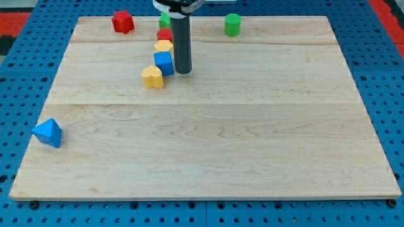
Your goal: Move the blue triangle to the left of the yellow heart
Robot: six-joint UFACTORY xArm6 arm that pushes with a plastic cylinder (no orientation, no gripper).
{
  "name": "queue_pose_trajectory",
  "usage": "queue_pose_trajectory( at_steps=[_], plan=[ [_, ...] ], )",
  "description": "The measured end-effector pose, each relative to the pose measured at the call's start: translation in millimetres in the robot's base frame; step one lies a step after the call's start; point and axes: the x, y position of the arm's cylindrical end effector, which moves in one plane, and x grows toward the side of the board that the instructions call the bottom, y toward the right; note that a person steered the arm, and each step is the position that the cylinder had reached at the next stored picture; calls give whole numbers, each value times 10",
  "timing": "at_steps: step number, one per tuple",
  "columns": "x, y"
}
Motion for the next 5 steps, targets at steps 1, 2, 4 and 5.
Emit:
queue_pose_trajectory(
  at_steps=[1, 2, 4, 5],
  plan=[
    [-22, -65],
    [-22, -148],
    [189, 79],
    [902, -391]
  ],
)
